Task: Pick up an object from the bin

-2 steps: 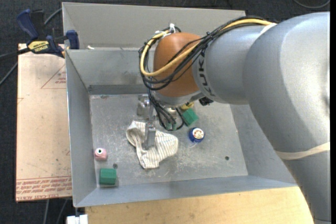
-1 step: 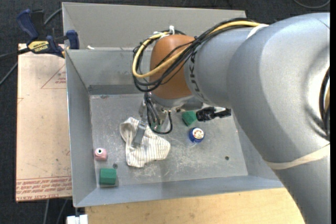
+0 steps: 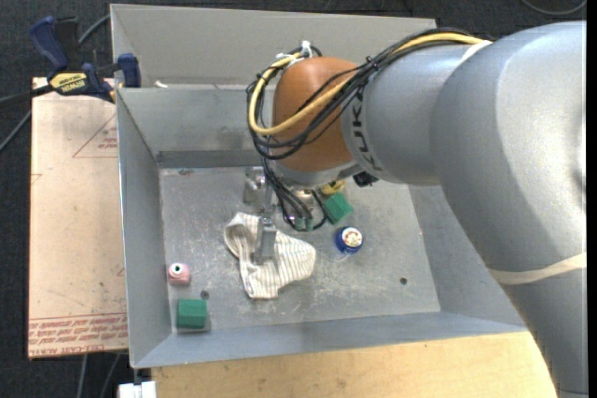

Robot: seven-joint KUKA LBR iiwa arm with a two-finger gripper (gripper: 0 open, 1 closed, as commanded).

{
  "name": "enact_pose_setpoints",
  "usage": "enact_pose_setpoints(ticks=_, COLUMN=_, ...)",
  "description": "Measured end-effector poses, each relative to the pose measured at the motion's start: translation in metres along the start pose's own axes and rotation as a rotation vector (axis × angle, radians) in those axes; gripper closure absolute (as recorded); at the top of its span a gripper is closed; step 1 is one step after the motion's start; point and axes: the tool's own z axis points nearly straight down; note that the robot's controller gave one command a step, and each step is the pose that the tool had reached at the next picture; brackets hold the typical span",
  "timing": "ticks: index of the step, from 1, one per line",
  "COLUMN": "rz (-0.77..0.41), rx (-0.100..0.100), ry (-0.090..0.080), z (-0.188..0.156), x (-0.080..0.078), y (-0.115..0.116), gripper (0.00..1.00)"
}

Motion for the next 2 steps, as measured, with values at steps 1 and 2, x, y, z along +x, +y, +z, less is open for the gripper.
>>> enact_pose_setpoints(ticks=1, rz=0.368, rx=-0.001, ry=-0.004, z=0.0, x=0.007, y=0.011, gripper=0.0)
enact_pose_setpoints(ticks=2, rz=0.253, rx=-0.003, ry=-0.006, z=-0.001, x=0.017, y=0.006, gripper=1.0)
